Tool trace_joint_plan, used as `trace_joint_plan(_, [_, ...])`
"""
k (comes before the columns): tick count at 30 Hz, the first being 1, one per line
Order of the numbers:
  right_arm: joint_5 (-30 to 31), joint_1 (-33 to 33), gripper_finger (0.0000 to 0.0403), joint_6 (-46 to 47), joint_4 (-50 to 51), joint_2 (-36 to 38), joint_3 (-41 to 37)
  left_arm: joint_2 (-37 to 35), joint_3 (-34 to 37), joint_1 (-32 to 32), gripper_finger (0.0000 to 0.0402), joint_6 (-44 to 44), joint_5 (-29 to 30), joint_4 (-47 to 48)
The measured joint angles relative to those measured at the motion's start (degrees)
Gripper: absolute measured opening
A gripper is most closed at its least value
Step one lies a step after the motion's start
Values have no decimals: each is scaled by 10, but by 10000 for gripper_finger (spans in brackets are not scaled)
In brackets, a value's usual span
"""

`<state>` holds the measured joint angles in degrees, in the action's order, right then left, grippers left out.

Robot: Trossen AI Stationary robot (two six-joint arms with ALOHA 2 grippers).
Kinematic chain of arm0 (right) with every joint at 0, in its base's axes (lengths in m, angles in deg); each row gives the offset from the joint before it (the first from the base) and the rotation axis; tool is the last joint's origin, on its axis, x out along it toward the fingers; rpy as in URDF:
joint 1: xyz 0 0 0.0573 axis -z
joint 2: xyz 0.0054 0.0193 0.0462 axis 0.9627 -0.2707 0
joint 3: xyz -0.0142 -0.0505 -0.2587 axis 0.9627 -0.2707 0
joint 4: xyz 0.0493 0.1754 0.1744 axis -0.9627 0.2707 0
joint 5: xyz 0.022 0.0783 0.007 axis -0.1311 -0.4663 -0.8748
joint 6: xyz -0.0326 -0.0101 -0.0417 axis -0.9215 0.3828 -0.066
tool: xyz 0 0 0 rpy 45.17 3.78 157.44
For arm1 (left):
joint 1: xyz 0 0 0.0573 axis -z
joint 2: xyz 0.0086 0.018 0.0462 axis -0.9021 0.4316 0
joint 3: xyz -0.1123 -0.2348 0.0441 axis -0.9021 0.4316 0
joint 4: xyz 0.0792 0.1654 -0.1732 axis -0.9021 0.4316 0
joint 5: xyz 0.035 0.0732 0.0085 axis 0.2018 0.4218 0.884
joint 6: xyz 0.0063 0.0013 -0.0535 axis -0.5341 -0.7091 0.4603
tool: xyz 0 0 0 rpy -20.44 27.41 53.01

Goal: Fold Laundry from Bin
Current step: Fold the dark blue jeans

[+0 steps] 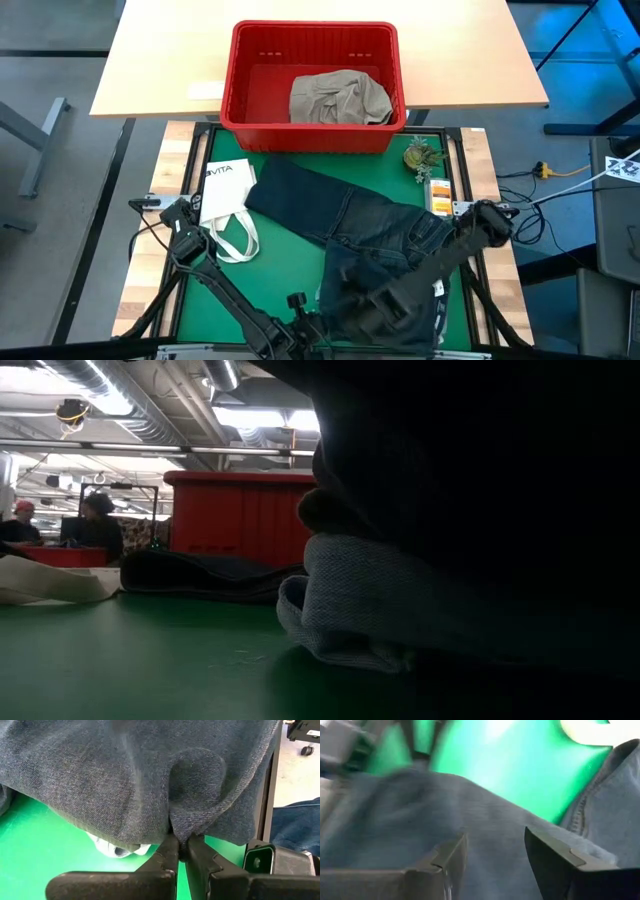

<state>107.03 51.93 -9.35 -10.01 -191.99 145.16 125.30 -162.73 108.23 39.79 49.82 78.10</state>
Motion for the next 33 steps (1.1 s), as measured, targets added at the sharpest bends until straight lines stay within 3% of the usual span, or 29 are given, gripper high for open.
trace_joint_plan(4, [-52, 57, 198, -46, 4, 3, 0, 0, 0, 4, 11, 0, 1, 0])
trace_joint_plan(9, [-241, 128, 198, -52, 45, 5, 36, 0, 0, 5, 11, 0, 1, 0])
trace_joint_plan(13, [-333, 170, 198, -59, 97, 5, 90, 0, 0, 5, 12, 0, 0, 0])
trace_joint_plan(19, [-371, 223, 198, -76, 195, 7, 167, 0, 0, 5, 12, -1, 0, 0])
trace_joint_plan(26, [-476, 262, 198, -156, 198, 7, 151, 0, 0, 5, 12, -1, 0, 0])
trace_joint_plan(33, [-448, 278, 198, -193, 194, 6, 110, 0, 0, 5, 12, -1, 2, 0])
